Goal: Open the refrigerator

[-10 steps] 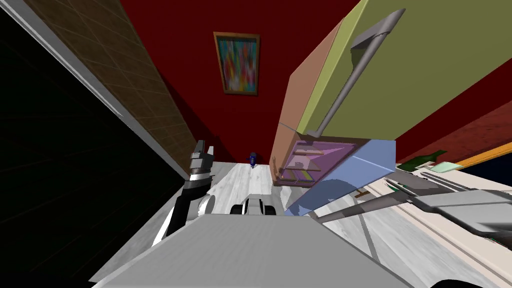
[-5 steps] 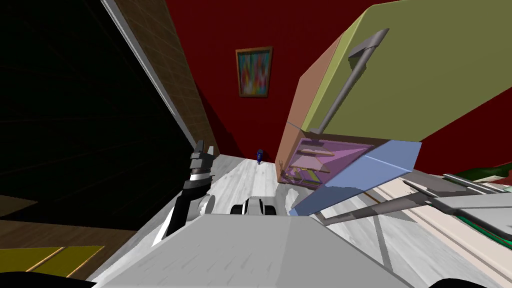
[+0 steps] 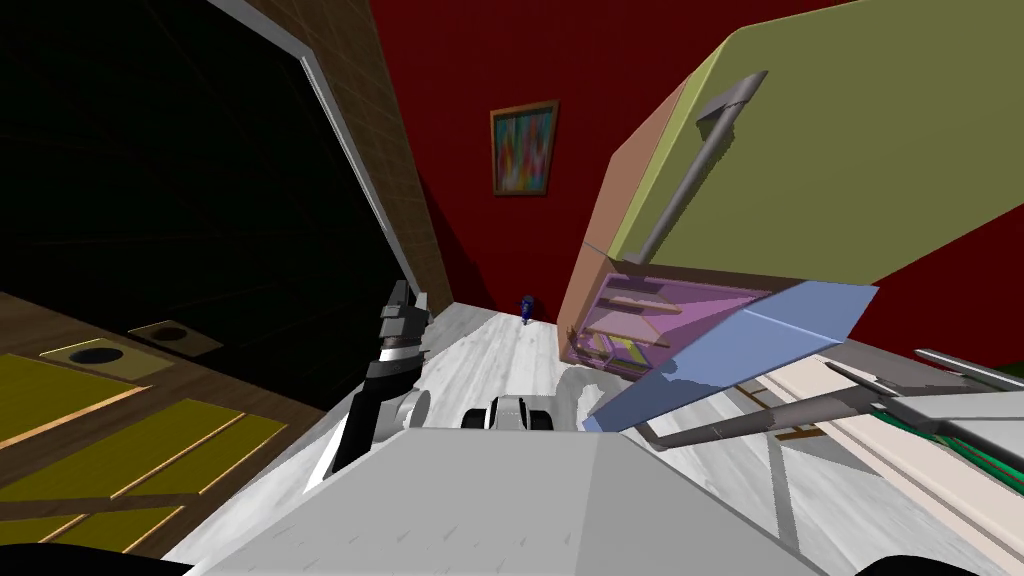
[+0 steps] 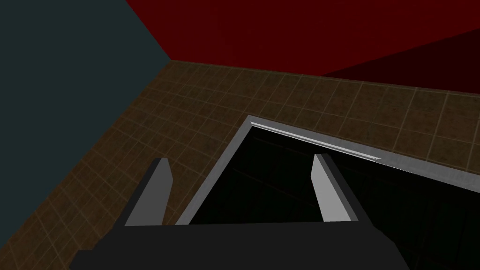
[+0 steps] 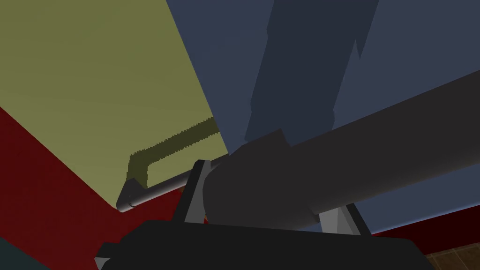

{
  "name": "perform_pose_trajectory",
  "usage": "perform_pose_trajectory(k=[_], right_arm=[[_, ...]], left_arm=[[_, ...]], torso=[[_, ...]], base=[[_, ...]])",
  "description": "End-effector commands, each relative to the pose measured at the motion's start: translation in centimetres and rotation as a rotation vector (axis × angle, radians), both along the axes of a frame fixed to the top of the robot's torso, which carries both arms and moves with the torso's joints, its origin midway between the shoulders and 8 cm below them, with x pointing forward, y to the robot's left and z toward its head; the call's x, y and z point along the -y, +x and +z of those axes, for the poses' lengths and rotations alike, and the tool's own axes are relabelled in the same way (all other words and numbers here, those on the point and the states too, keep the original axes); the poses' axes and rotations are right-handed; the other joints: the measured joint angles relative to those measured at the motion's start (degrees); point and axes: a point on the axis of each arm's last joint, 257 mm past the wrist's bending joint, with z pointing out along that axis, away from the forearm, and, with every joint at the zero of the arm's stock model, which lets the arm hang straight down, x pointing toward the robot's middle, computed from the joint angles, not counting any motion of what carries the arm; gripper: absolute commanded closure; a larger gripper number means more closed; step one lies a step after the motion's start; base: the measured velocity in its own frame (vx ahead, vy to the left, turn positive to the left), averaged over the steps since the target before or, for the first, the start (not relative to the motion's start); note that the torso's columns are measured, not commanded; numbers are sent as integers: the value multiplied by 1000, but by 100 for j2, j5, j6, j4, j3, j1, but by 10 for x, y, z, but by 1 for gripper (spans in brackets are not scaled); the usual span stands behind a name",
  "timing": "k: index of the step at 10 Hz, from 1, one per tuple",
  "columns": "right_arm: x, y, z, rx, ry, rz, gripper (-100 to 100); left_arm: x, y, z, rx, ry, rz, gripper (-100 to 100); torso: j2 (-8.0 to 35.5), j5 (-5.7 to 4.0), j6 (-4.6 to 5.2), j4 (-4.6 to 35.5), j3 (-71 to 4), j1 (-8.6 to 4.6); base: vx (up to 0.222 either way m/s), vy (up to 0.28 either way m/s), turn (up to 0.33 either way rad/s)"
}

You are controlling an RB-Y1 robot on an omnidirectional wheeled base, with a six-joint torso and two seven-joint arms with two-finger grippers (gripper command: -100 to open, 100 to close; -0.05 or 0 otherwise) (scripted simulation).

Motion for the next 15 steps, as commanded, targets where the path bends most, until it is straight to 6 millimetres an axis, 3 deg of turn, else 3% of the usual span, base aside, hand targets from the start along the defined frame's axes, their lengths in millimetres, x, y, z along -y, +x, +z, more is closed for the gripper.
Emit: perform_pose_trajectory(k=[1, 6, 9, 11, 13, 15], right_arm=[[-14, 8, -2, -3, 4, 48, 100], [-61, 30, -6, -9, 10, 199, 100], [-90, 40, -8, -11, 13, 291, 100], [-89, 41, -3, -1, 3, 281, 100], [-69, 35, -2, -9, -9, 267, 100], [-61, 33, 0, -17, -26, 277, 100]], left_arm=[[0, 0, 0, 0, 0, 0, 0], [0, 0, 0, 0, 0, 0, 0], [0, 0, 0, 0, 0, 0, 0], [0, 0, 0, 0, 0, 0, 0], [0, 0, 0, 0, 0, 0, 0], [0, 0, 0, 0, 0, 0, 0]], torso=[[38, 1, -2, 12, 17, -24], [-12, -11, -8, -3, -13, -48], [7, -23, 12, -5, 17, 5], [-19, -32, 16, -14, 8, 14], [-31, -1, -38, -17, -26, 8], [-40, -9, 2, -12, -25, -17]], base=[[-180, -165, 24], [-250, -237, 21], [-287, -267, 32], [-79, -137, 10], [-177, -80, 288], [-134, -57, 198]])
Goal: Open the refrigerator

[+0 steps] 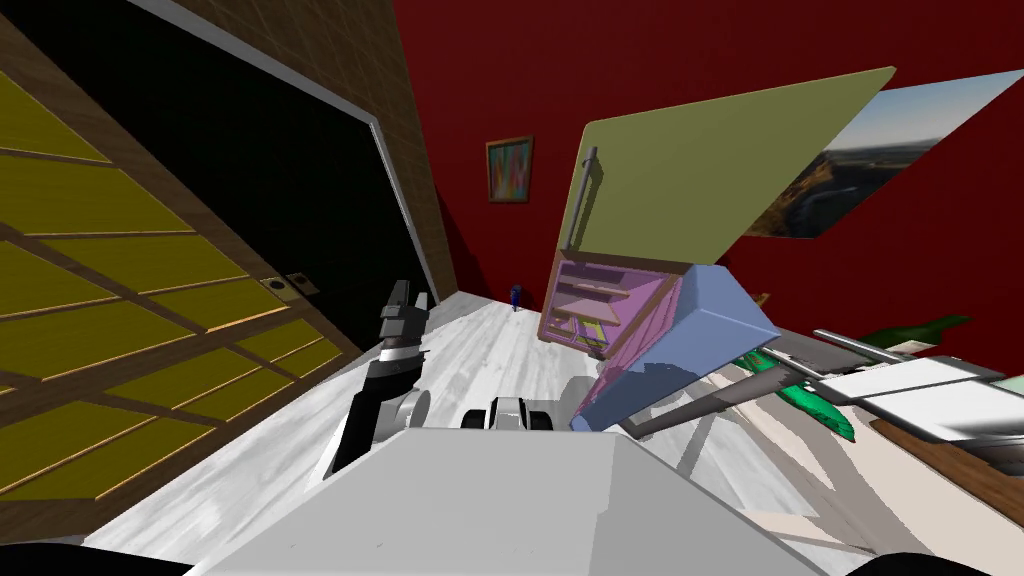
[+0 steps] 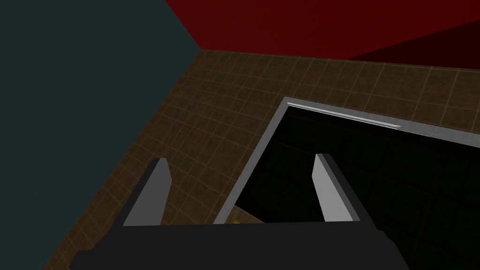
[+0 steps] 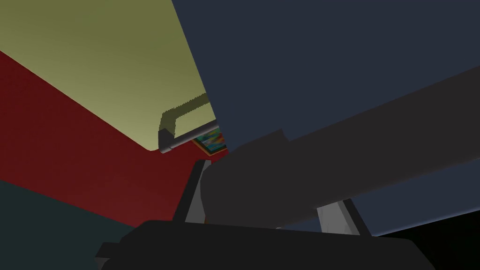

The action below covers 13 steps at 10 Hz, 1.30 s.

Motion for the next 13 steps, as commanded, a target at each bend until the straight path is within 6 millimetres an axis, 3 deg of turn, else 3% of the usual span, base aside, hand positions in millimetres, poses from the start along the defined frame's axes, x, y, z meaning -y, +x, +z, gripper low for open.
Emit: perform_pose_trajectory(k=[1, 3, 5, 6, 11, 12, 13], right_arm=[[20, -7, 0, -9, -5, -17, 100], [31, -11, 2, -14, -18, -16, 100], [50, -20, -4, -19, 2, -60, 100], [43, -16, 16, -18, -9, -35, -100], [35, -10, 57, -19, -13, -10, -100], [36, -16, 39, -45, -5, -13, -100], [36, -17, 37, -51, -1, -13, 0]], left_arm=[[0, 0, 0, 0, 0, 0, 0], [0, 0, 0, 0, 0, 0, 0], [0, 0, 0, 0, 0, 0, 0], [0, 0, 0, 0, 0, 0, 0], [0, 0, 0, 0, 0, 0, 0], [0, 0, 0, 0, 0, 0, 0], [0, 0, 0, 0, 0, 0, 0]], torso=[[11, 7, -39, 2, -4, -15], [-6, 1, 1, 1, -6, -10], [-8, 5, -37, -1, -15, -24], [-26, -3, -10, -8, -18, -8], [21, 89, -38, 24, -21, 60], [23, 119, -40, 33, -29, 82], [23, 98, -34, 24, -17, 93]], base=[[-194, -65, 224], [-125, -54, 114], [-137, -41, 181], [-9, -8, -86], [22, 15, -54], [-1, -4, -27], [-4, -6, -6]])
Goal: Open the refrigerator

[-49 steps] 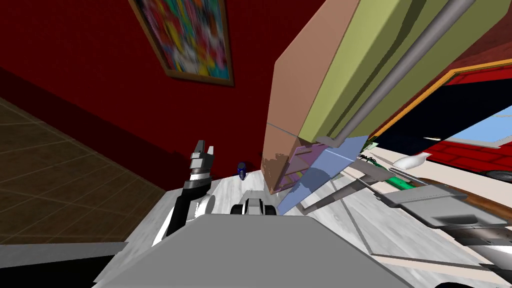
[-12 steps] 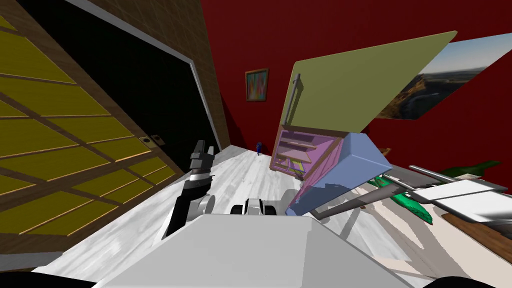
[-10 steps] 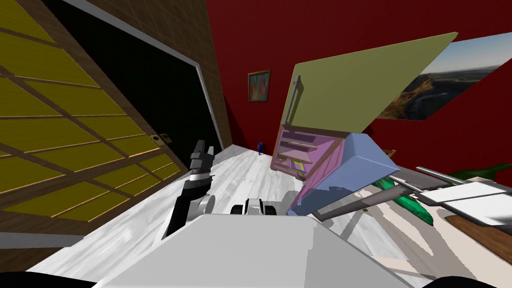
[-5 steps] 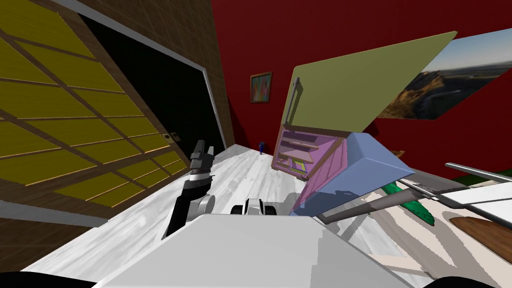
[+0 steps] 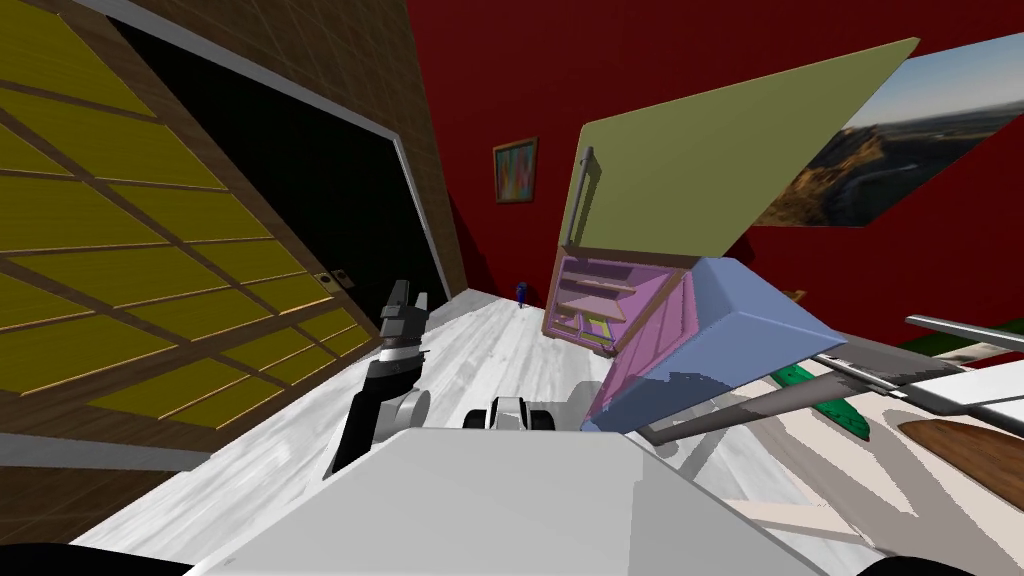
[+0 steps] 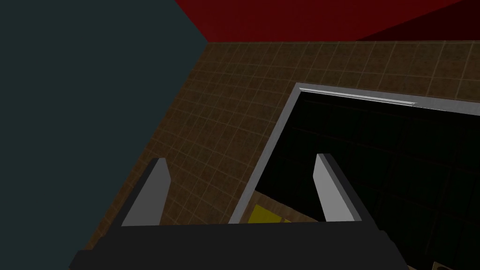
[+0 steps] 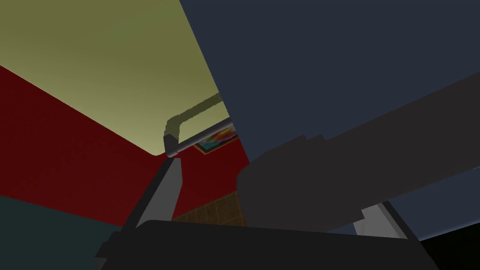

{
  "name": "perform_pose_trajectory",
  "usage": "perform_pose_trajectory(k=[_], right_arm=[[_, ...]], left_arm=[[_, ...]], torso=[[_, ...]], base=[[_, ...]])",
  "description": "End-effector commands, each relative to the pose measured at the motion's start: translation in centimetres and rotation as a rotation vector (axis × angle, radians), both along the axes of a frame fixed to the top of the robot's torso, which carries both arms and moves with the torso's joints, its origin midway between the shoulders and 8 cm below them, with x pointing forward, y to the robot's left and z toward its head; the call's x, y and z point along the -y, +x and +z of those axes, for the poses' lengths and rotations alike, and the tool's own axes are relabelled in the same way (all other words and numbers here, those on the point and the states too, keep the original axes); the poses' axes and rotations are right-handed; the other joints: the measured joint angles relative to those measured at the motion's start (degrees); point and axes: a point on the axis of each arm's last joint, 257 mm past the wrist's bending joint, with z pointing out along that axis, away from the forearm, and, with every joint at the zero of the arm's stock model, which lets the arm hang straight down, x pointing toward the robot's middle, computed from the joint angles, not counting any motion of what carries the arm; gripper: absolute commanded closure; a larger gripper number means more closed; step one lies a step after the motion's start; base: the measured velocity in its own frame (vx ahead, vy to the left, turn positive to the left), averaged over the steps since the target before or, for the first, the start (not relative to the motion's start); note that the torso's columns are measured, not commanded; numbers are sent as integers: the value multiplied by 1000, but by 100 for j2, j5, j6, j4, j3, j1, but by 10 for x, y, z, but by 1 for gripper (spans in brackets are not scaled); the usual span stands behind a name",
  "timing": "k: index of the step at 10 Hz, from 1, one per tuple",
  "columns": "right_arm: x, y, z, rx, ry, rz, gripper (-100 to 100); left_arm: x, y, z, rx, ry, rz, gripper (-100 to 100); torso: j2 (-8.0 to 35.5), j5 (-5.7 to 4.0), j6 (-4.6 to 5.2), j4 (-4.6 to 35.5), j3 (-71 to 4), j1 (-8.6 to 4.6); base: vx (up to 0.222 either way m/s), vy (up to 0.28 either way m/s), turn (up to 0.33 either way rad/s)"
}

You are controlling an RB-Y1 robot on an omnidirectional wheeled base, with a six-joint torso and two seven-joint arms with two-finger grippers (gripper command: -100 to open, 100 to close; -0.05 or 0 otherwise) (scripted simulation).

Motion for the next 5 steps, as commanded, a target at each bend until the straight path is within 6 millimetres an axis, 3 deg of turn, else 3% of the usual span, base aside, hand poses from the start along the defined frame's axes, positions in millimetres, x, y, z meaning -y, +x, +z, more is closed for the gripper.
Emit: perform_pose_trajectory(k=[1, 5], right_arm=[[1, -1, -3, -6, 3, -2, 0], [2, -2, -10, -20, 9, -5, 0]], left_arm=[[0, 0, 0, 0, 0, 0, 0], [0, 0, 0, 0, 0, 0, 0]], torso=[[5, -18, 10, -4, 11, -9], [20, -54, 25, -5, 32, -46]], base=[[0, 0, 0], [0, 0, 0]])
